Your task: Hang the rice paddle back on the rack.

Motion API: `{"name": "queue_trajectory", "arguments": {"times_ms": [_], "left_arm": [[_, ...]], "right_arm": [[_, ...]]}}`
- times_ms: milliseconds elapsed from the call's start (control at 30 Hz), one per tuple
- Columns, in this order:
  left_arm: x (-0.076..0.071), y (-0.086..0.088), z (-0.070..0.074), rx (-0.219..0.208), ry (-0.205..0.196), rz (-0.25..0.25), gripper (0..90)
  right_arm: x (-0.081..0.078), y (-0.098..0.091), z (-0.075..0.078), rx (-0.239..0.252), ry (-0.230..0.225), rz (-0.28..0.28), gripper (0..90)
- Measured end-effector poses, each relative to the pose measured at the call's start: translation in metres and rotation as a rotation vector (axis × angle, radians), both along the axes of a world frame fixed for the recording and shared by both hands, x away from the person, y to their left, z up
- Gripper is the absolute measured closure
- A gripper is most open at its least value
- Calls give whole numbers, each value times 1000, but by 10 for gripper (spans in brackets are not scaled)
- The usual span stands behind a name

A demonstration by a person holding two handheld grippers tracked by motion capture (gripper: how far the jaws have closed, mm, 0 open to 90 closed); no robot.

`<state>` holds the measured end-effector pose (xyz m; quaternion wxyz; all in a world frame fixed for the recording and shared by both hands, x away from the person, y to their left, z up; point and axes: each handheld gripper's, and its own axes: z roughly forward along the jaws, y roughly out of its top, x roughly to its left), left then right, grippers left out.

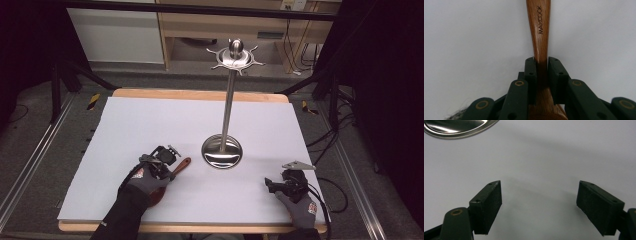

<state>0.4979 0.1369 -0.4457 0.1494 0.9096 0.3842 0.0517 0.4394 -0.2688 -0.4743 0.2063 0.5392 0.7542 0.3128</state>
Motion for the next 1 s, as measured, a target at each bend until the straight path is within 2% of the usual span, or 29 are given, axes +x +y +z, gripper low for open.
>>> {"name": "queue_trajectory", "arguments": {"times_ms": [300,433,1000], "left_arm": [[-7,4,8,-25,-44,-2,775],[-14,8,12,-58,-83,1,775],[-30,27,21,-163,-173,25,777]], "right_arm": [[0,0,0,0,-2,-1,207],[0,0,0,-2,-1,1,207],[-1,0,1,0,-1,-3,207]]}}
